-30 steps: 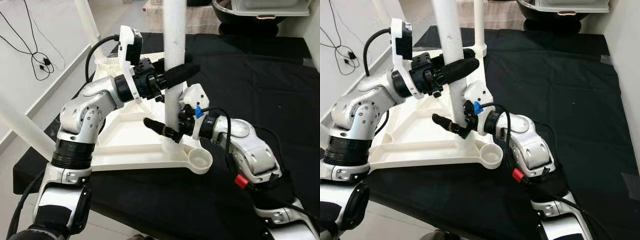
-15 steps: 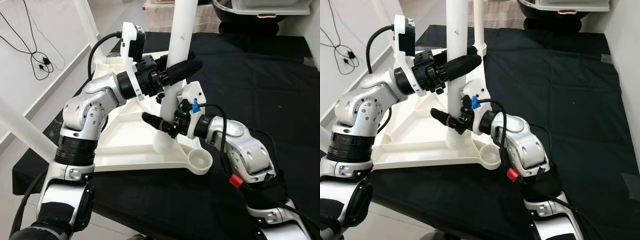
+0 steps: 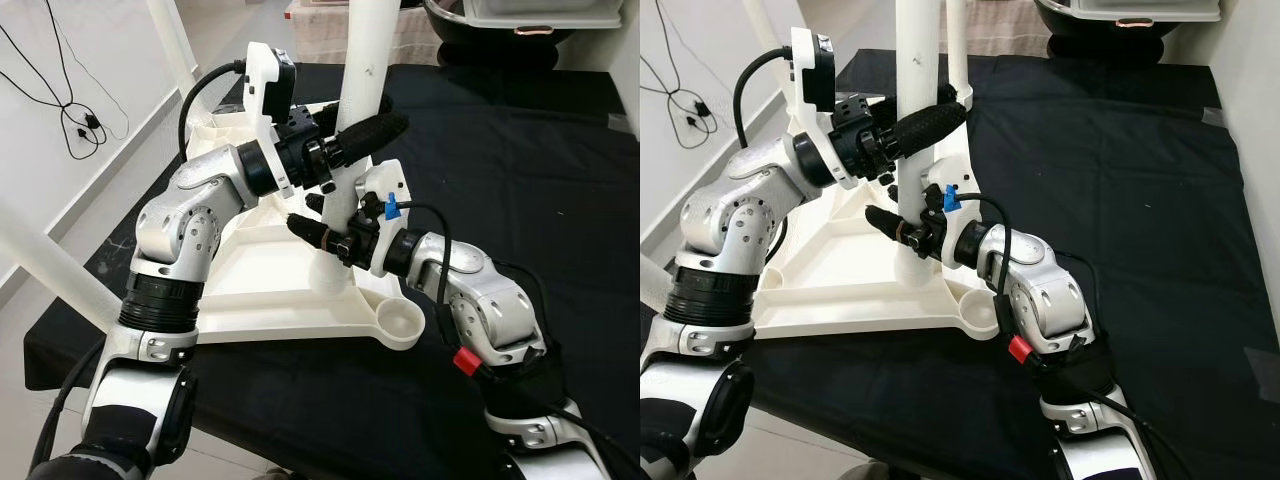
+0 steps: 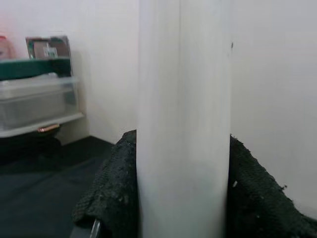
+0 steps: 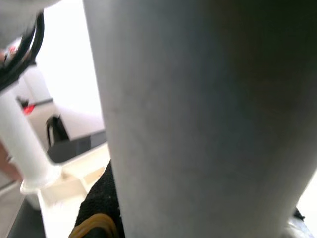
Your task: Building children table
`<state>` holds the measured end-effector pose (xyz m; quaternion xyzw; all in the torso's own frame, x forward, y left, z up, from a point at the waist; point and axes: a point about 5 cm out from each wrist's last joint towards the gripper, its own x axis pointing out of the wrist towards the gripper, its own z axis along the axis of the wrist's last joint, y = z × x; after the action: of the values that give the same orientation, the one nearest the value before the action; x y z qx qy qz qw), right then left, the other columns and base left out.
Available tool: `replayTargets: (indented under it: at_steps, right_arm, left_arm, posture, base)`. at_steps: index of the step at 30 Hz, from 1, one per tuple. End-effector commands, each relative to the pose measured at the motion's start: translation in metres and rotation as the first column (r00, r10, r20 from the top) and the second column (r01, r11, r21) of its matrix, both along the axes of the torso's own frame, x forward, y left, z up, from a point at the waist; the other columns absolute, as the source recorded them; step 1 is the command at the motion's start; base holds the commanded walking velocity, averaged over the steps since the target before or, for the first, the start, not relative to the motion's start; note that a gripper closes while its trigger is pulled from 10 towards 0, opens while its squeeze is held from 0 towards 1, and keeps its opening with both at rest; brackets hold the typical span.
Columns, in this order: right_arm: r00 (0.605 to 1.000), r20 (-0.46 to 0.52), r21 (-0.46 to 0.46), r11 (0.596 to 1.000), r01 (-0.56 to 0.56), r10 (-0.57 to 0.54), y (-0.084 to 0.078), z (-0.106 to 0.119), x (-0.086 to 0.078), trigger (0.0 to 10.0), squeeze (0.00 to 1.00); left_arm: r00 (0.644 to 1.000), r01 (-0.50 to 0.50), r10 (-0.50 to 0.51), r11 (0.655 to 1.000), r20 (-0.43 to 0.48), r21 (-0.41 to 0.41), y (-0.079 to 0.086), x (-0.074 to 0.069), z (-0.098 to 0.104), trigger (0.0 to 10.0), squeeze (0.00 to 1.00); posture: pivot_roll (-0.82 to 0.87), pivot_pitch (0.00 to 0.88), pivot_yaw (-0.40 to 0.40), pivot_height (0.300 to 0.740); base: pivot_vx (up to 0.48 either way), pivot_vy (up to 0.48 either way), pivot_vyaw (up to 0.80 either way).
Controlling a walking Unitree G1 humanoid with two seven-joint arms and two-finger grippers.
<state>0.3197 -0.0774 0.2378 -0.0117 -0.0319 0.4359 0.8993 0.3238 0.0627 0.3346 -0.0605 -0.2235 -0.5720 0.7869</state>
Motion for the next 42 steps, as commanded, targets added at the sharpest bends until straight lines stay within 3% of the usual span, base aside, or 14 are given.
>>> replayTargets:
  at_steps: [1, 2, 9, 10, 15, 20, 28, 30, 31, 33, 34, 36, 40, 42]
  right_arm:
    - [1.0, -0.025, -0.027, 1.0, -0.008, 0.007, 0.013, -0.002, 0.002, 0.0, 0.0]
    - [1.0, -0.022, -0.024, 1.0, -0.007, 0.007, 0.014, -0.002, 0.002, 0.0, 0.0]
    - [1.0, 0.005, 0.004, 1.0, 0.03, -0.03, 0.006, 0.001, 0.004, 0.0, 0.0]
    - [0.997, 0.015, 0.016, 0.997, 0.077, -0.078, -0.002, 0.003, 0.01, 0.0, 0.0]
    - [0.988, 0.038, 0.034, 0.988, 0.149, -0.15, -0.011, 0.007, 0.018, 0.0, 0.0]
    - [0.935, 0.078, 0.086, 0.937, 0.34, -0.346, -0.037, 0.018, 0.035, 0.0, 0.0]
    - [0.861, 0.114, 0.191, 0.861, 0.471, -0.496, -0.068, 0.038, 0.046, 0.0, 0.0]
    - [0.856, 0.138, 0.21, 0.86, 0.466, -0.498, -0.074, 0.044, 0.046, 0.6, 0.0]
    - [0.86, 0.156, 0.218, 0.866, 0.45, -0.486, -0.077, 0.047, 0.046, 8.7, 0.0]
    - [0.862, 0.168, 0.223, 0.87, 0.439, -0.478, -0.078, 0.05, 0.045, 8.7, 0.0]
    - [0.87, 0.191, 0.224, 0.883, 0.413, -0.455, -0.08, 0.053, 0.043, 10.0, 0.0]
    - [0.874, 0.208, 0.224, 0.891, 0.395, -0.439, -0.082, 0.055, 0.042, 10.0, 0.0]
    - [0.908, 0.295, 0.148, 0.953, 0.264, -0.297, -0.09, 0.059, 0.029, 10.0, 0.0]
    - [0.918, 0.306, 0.12, 0.967, 0.225, -0.252, -0.089, 0.057, 0.026, 10.0, 0.0]
  left_arm:
    - [0.989, 0.139, -0.14, 0.99, 0.043, 0.023, -0.029, -0.016, 0.007, 6.2, 0.32]
    - [0.99, 0.133, -0.134, 0.991, 0.04, 0.015, -0.028, -0.016, 0.008, 10.0, 1.0]
    - [0.997, 0.071, -0.07, 0.993, 0.022, -0.09, -0.012, -0.016, 0.023, 10.0, 1.0]
    - [0.999, 0.04, -0.037, 0.992, 0.025, -0.117, 0.001, -0.016, 0.028, 10.0, 1.0]
    - [0.999, 0.019, -0.014, 0.988, 0.035, -0.153, 0.017, -0.02, 0.034, 10.0, 1.0]
    - [0.999, -0.008, 0.017, 0.981, 0.044, -0.192, 0.027, -0.033, 0.037, 10.0, 1.0]
    - [0.998, -0.065, 0.064, 0.978, -0.013, -0.198, 0.037, -0.047, 0.023, 10.0, 1.0]
    - [0.994, -0.107, 0.098, 0.979, -0.057, -0.176, 0.037, -0.049, 0.009, 10.0, 1.0]
    - [0.99, -0.126, 0.114, 0.981, -0.088, -0.145, 0.035, -0.051, -0.002, 10.0, 1.0]
    - [0.987, -0.136, 0.123, 0.983, -0.108, -0.124, 0.034, -0.052, -0.009, 10.0, 1.0]
    - [0.981, -0.147, 0.134, 0.986, -0.14, -0.085, 0.03, -0.054, -0.024, 10.0, 0.0]
    - [0.977, -0.152, 0.141, 0.987, -0.162, -0.06, 0.027, -0.056, -0.034, 10.0, 0.0]
    - [0.942, -0.129, 0.179, 0.974, -0.283, 0.188, 0.007, -0.082, -0.11, 10.0, 0.0]
    - [0.935, -0.121, 0.19, 0.964, -0.298, 0.235, 0.004, -0.089, -0.124, 10.0, 0.0]
  posture:
    - [-0.07, 0.151, 0.07, 0.74]
    - [-0.07, 0.151, 0.07, 0.74]
    - [-0.07, 0.145, 0.064, 0.74]
    - [-0.06, 0.129, 0.058, 0.74]
    - [-0.06, 0.132, 0.062, 0.74]
    - [-0.05, 0.149, 0.043, 0.74]
    - [-0.04, 0.161, 0.041, 0.74]
    - [-0.04, 0.163, 0.042, 0.74]
    - [-0.04, 0.171, 0.047, 0.74]
    - [-0.04, 0.171, 0.047, 0.74]
    - [-0.04, 0.176, 0.05, 0.74]
    - [-0.04, 0.176, 0.05, 0.74]
    - [-0.03, 0.202, 0.053, 0.74]
    - [-0.03, 0.209, 0.046, 0.74]
  base:
    - [0.0, 0.0, 0.0]
    - [0.0, 0.0, 0.0]
    - [0.0, 0.0, 0.0]
    - [0.0, 0.0, 0.0]
    - [0.0, 0.0, 0.0]
    - [0.0, 0.0, 0.0]
    - [0.0, 0.0, 0.0]
    - [0.0, 0.0, 0.0]
    - [0.0, 0.0, 0.0]
    - [0.0, 0.0, 0.0]
    - [0.0, 0.0, 0.0]
    - [0.0, 0.0, 0.0]
    - [0.0, 0.0, 0.0]
    - [0.0, 0.0, 0.0]
